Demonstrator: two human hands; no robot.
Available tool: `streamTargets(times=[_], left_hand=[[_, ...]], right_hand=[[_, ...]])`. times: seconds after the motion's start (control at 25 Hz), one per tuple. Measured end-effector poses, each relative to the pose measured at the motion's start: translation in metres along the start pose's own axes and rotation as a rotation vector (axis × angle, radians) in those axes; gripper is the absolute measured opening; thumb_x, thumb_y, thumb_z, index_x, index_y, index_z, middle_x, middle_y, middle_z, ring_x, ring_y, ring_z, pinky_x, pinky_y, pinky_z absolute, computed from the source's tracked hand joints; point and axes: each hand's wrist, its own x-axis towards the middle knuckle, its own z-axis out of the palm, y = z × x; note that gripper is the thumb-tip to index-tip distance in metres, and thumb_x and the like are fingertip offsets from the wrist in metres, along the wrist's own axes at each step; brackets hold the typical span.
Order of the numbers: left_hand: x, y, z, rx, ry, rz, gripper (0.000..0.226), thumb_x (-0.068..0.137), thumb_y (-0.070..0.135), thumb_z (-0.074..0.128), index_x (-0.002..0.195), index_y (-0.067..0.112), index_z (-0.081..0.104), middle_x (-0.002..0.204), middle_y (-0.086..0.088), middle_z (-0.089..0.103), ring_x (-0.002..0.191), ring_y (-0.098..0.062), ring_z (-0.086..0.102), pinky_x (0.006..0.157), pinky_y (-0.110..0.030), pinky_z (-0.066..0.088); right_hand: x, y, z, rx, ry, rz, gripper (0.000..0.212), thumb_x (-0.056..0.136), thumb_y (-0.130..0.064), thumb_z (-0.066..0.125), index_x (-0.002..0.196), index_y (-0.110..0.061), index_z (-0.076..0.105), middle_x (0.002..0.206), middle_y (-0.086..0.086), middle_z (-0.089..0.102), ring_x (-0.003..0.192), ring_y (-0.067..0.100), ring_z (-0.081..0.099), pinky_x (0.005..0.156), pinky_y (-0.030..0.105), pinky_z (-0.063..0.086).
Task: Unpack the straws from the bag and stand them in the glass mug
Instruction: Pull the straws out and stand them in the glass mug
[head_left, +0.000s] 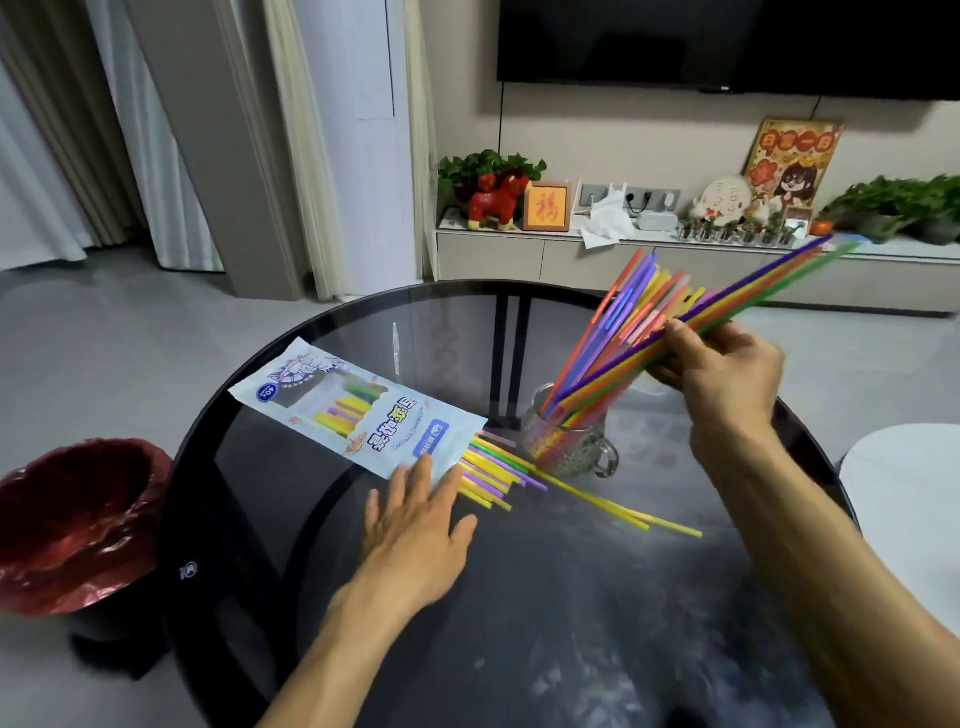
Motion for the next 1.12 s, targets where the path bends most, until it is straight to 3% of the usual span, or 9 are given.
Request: streamTargets(times=[0.12,0.24,0.32,0.52,0.6,0.72,0.8,0.92,1.12], left_hand=[[0.001,-0.003,0.002,-0.011,-0.019,0.021,0.062,0.097,0.05,0.034,0.151,0.034,0.009,0.164,0.001,-0.002,0.15,-0.022,-0.003,0.121,-0.046,0.008],[0.001,-0.006,-0.001,-0.019,-0.003,0.033,0.062,0.097,0.05,0.034,0.152,0.035,0.009,0.164,0.002,-0.003,0.15,-0.022,-0.003,0.122,-0.046,0.008],[0.002,-0.007,0.002,-0.003,-0.006,0.037,0.062,0.097,0.051,0.034,0.152,0.035,0.008,0.164,0.002,-0.003,0.15,-0.021,-0.003,0.122,-0.045,0.009],[0.002,-0.007,0.001,-0.002,0.009,0.045,0.06,0.096,0.051,0.036,0.15,0.036,0.013,0.163,0.002,0.003,0.15,-0.022,0.002,0.12,-0.046,0.014],[0.0,-0.007,0.001,-0.022,0.03,0.06,0.056,0.095,0.049,0.041,0.146,0.036,0.022,0.161,0.002,0.012,0.148,-0.022,0.009,0.118,-0.047,0.021],[-0.005,-0.009,-0.001,-0.048,0.098,0.069,0.045,0.092,0.047,0.047,0.132,0.033,0.035,0.15,0.005,0.032,0.138,-0.022,0.028,0.109,-0.045,0.035],[-0.01,-0.01,-0.001,-0.048,0.13,0.061,0.042,0.092,0.048,0.048,0.129,0.031,0.036,0.145,0.006,0.035,0.134,-0.021,0.031,0.105,-0.041,0.039],[-0.015,-0.009,0.0,-0.045,0.118,0.048,0.049,0.094,0.049,0.044,0.137,0.031,0.031,0.155,0.003,0.024,0.141,-0.023,0.022,0.111,-0.041,0.032],[-0.016,-0.011,0.002,-0.033,0.101,0.041,0.055,0.095,0.05,0.04,0.145,0.031,0.024,0.162,0.001,0.014,0.147,-0.025,0.011,0.117,-0.043,0.02]], right_hand=[[-0.005,0.021,0.017,-0.173,-0.101,0.029,0.014,0.09,-0.006,0.064,0.081,-0.015,0.071,0.076,0.007,0.072,0.069,0.022,0.073,0.066,0.037,0.063],[-0.011,0.032,0.025,-0.265,-0.145,0.076,0.009,0.091,-0.005,0.063,0.095,-0.004,0.071,0.074,0.002,0.07,0.06,0.01,0.07,0.055,0.023,0.06],[-0.012,0.034,0.021,-0.28,-0.113,0.07,0.008,0.09,-0.008,0.066,0.093,-0.003,0.072,0.071,0.001,0.069,0.053,0.004,0.067,0.052,0.019,0.058],[-0.035,0.033,-0.023,-0.427,-0.061,0.122,0.031,0.08,-0.035,0.077,0.07,-0.006,0.072,0.062,0.013,0.071,0.049,0.019,0.064,0.059,0.038,0.062],[-0.047,0.04,-0.044,-0.829,-0.236,0.13,0.026,0.078,-0.037,0.074,0.072,-0.012,0.073,0.068,0.006,0.073,0.059,0.022,0.07,0.065,0.041,0.062],[-0.065,0.052,-0.046,-1.401,-0.633,0.123,0.025,0.073,-0.037,0.073,0.095,-0.024,0.07,0.096,-0.001,0.07,0.093,0.025,0.066,0.079,0.036,0.054],[-0.073,0.063,-0.037,-1.482,-0.666,0.045,0.022,0.078,-0.031,0.066,0.1,-0.026,0.066,0.106,0.001,0.068,0.102,0.028,0.062,0.082,0.036,0.049],[-0.08,0.073,-0.028,-1.562,-0.648,-0.105,0.019,0.088,-0.024,0.054,0.106,-0.018,0.06,0.113,0.005,0.064,0.109,0.031,0.058,0.085,0.039,0.043],[-0.08,0.079,-0.025,-1.392,-0.693,-0.077,0.016,0.084,-0.02,0.058,0.099,-0.019,0.062,0.103,0.008,0.069,0.097,0.033,0.062,0.072,0.036,0.047]])
